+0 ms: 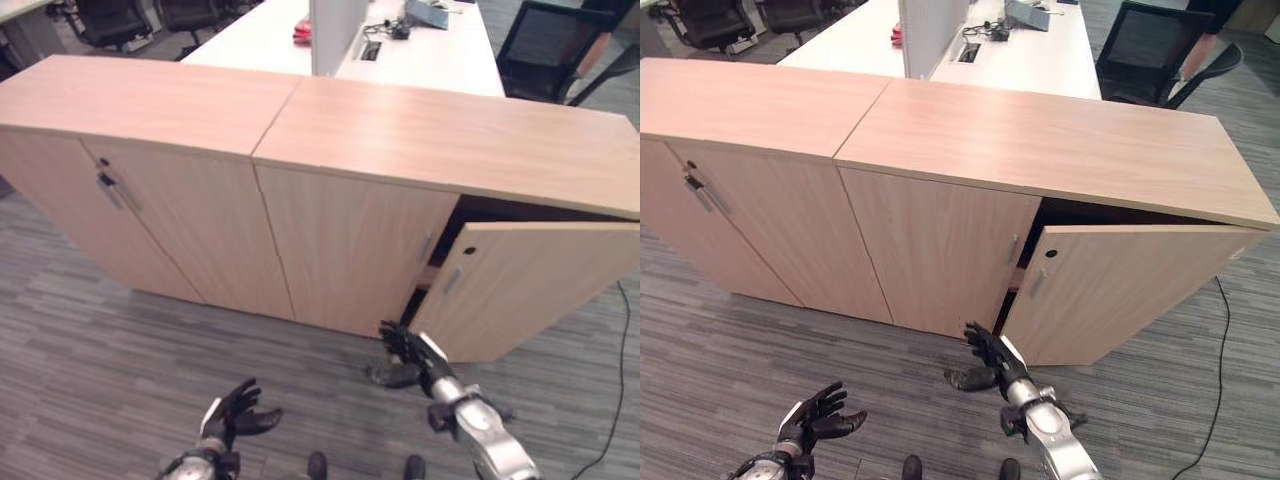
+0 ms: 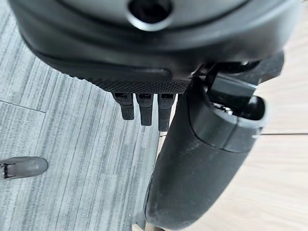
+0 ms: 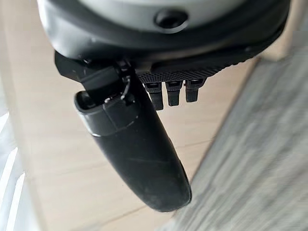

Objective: Put the empty folder in the office cabinet

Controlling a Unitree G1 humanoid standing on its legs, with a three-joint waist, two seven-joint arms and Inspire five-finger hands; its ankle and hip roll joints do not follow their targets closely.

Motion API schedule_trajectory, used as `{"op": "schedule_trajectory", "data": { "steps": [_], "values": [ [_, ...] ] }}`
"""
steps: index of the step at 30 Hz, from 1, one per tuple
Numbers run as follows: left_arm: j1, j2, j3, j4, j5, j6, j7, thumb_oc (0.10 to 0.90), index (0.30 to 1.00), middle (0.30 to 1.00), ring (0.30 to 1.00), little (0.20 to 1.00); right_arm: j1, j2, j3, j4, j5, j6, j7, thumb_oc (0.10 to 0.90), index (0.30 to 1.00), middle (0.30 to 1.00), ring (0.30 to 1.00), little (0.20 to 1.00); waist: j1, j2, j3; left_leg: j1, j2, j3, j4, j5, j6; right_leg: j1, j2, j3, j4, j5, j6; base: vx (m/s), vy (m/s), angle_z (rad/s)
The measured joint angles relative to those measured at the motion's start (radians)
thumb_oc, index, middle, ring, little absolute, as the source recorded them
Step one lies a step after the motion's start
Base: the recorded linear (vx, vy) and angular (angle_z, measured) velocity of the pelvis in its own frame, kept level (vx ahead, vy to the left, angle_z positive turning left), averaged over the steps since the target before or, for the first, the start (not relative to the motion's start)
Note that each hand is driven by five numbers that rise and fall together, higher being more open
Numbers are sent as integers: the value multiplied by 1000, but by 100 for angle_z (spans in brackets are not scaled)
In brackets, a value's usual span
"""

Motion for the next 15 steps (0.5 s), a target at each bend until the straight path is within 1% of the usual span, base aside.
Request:
{"op": "schedule_trajectory", "data": {
  "steps": [1, 2, 3, 4, 6, 8, 11, 15],
  "values": [
    [12, -7, -5, -3, 0, 0, -5, 800, 900, 900, 900, 900, 14, -12, -9, 15, -11, 6, -5, 800, 900, 900, 900, 900, -6, 12, -1, 4, 18, 2, 0, -2, -8, 8, 18, 0, -11, 3, -3, 50, -117, -10],
    [19, -11, -8, -7, 0, 0, -7, 800, 900, 900, 900, 900, 24, -20, -18, 17, -17, 11, -6, 800, 900, 900, 900, 900, -13, 18, -2, 5, 27, 1, 0, -1, -12, 10, 27, -4, -13, 1, -6, 52, -108, -5],
    [31, -24, -7, -14, 1, 0, -15, 800, 900, 900, 900, 900, 34, -36, -38, 35, -24, 10, -11, 800, 900, 900, 900, 900, -28, 27, -1, 8, 51, -1, 1, -1, -24, 15, 50, -7, -15, -6, -16, 63, -139, -2],
    [28, -30, -13, -15, 1, 1, -24, 800, 900, 900, 900, 900, 34, -38, -64, 65, -24, 17, -18, 800, 900, 900, 900, 900, -29, 28, -1, 14, 66, -3, 4, -2, -32, 20, 69, -7, -12, -10, -24, 36, -88, -6],
    [26, -33, -23, -15, 3, 1, -37, 800, 900, 900, 900, 900, 32, -49, -83, 86, -24, 20, -40, 800, 900, 900, 900, 900, -30, 30, -1, 24, 85, -2, 4, -2, -42, 29, 86, -7, -11, -15, -31, 27, -76, -5],
    [19, -33, -21, -26, 22, 0, -43, 800, 900, 900, 900, 900, 18, -63, -112, 86, -24, 18, -55, 800, 900, 900, 900, 900, -44, 30, -2, 29, 107, -4, 2, -1, -55, 34, 106, -8, -18, -22, -45, 22, -79, -1],
    [18, -33, -21, -26, 22, 1, -44, 800, 900, 900, 900, 900, -2, -61, -133, 86, -23, 16, -72, 800, 900, 900, 900, 900, -50, 37, -5, 36, 120, 0, 0, -1, -62, 38, 119, -8, -18, -27, -59, 15, -76, -5],
    [34, -34, -23, -26, 22, 4, -43, 800, 900, 900, 900, 900, -22, -60, -142, 89, -22, 16, -94, 800, 900, 900, 900, 900, -46, 70, -26, 41, 130, -7, 0, -1, -73, 47, 130, -10, -18, -34, -62, 1, -59, 4]
  ]
}}
